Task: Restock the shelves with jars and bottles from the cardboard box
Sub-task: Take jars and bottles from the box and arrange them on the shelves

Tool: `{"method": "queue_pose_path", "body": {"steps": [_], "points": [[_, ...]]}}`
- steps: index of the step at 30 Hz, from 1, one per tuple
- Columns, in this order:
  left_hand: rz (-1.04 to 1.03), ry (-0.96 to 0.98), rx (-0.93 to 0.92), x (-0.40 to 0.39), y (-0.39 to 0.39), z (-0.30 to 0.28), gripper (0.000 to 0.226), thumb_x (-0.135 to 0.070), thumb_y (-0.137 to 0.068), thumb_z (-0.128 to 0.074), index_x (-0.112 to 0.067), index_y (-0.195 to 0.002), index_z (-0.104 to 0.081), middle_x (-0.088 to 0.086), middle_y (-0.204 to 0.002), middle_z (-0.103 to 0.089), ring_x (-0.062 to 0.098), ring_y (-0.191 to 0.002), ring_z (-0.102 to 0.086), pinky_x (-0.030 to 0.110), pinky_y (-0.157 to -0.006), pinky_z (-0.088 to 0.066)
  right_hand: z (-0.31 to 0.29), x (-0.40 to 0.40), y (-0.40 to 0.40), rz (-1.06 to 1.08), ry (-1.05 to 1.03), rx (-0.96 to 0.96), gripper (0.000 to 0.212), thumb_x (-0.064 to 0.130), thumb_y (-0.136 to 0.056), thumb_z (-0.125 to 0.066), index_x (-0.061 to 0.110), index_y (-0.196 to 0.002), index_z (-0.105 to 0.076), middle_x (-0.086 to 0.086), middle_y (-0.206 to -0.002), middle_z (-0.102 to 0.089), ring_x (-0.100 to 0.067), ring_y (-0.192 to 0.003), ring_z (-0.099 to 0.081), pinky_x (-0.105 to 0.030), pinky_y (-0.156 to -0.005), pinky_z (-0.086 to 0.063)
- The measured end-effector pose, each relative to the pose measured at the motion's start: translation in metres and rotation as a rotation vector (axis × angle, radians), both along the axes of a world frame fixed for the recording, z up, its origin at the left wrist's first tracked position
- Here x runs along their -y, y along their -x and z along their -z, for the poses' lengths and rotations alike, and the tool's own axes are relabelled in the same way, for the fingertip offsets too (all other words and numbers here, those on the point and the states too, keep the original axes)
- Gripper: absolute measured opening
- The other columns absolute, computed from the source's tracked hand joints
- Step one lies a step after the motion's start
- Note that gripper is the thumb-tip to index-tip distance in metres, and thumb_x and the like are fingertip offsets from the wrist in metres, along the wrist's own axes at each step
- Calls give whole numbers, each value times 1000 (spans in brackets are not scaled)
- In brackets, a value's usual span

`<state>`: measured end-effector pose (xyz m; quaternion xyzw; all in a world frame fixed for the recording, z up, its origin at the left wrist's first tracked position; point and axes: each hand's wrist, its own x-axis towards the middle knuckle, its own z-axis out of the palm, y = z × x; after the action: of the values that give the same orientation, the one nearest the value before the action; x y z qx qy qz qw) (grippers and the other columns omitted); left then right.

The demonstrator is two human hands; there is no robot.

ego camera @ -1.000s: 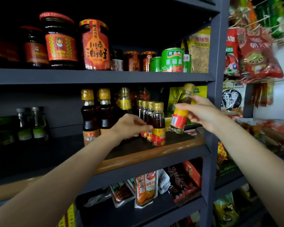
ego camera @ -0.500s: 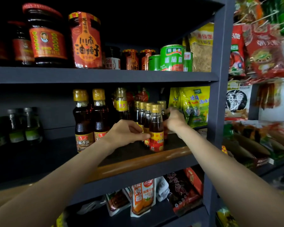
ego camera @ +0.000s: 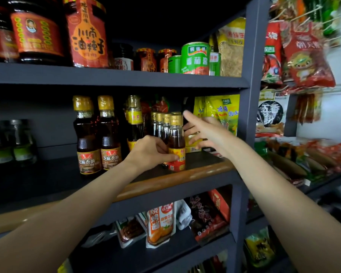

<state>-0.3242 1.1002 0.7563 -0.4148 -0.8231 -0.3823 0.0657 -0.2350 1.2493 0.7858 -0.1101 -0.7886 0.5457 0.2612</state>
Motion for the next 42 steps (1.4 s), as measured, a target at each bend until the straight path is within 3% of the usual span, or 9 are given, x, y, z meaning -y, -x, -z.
{"method": "queue_pose_path", "body": {"steps": [5, 10, 14, 23, 29, 31, 33, 37, 42], "points": [[27, 4, -61, -10, -9, 1, 34, -32, -74, -76, -9, -97, -68, 2, -91, -68, 9, -81, -61, 11, -65, -45, 7, 7, 1, 40, -428, 224, 71, 38, -76, -74, 11, -135, -45, 0, -134, -45, -13, -82, -60, -19, -50, -49], [-19, -137, -154, -8, -1, -10, 11, -17, -80, -71, -10, -88, -69, 0, -83, -67, 1, -71, -57, 9, -66, -48, 2, -15, -1, 75, -307, 233, 56, 19, -78, -74, 3, -125, -49, -6, -127, -52, -20, -92, -60, -21, -47, -50], [-57, -261, -314, -4, 4, -25, 11, -15, -83, -67, -8, -92, -67, -1, -84, -64, 6, -76, -57, 11, -69, -46, 4, -27, 6, 183, -217, 198, 44, 11, -77, -74, 5, -115, -52, -11, -121, -53, -26, -94, -61, -26, -56, -57], [-93, -128, -635, -29, 8, -52, 26, -20, -89, -56, -12, -113, -62, 8, -117, -58, 26, -113, -48, 37, -96, -40, 5, -29, 13, 168, -188, 168, 58, 7, -80, -71, 7, -131, -44, -11, -142, -39, -29, -103, -60, -32, -74, -57], [-199, 225, -464, -53, 12, -81, 41, -34, -93, -47, -21, -131, -49, 7, -124, -59, 27, -117, -52, 41, -103, -39, 5, -29, 13, 223, -360, 183, 62, 15, -85, -66, 8, -139, -35, -10, -139, -43, -26, -95, -62, -28, -65, -53], [-249, 373, -394, -64, 11, -87, 43, -38, -94, -44, -21, -133, -47, 6, -129, -54, 26, -121, -49, 41, -104, -34, 7, -28, 15, 266, -411, 159, 64, 21, -87, -65, 5, -140, -34, -11, -139, -44, -26, -95, -62, -32, -75, -52], [-313, 424, -389, -74, 15, -89, 42, -39, -94, -43, -19, -131, -49, 5, -130, -52, 26, -124, -46, 43, -106, -28, 8, -28, 16, 283, -390, 140, 60, 20, -88, -63, 5, -139, -35, -11, -138, -45, -27, -101, -60, -33, -78, -52], [-431, 464, -467, -87, 16, -86, 41, -41, -89, -51, -16, -121, -54, 8, -126, -53, 28, -124, -43, 44, -106, -24, 8, -30, 14, 240, -282, 131, 56, 18, -89, -61, 12, -139, -36, -9, -135, -48, -21, -92, -59, -15, -41, -41], [-357, 464, -324, -88, 14, -91, 32, -23, -90, -53, -16, -122, -56, 5, -125, -55, 27, -123, -45, 49, -109, -21, 10, -33, 17, 228, -233, 110, 48, 16, -89, -62, 13, -132, -43, -8, -133, -49, -20, -91, -58, -19, -52, -47]]}}
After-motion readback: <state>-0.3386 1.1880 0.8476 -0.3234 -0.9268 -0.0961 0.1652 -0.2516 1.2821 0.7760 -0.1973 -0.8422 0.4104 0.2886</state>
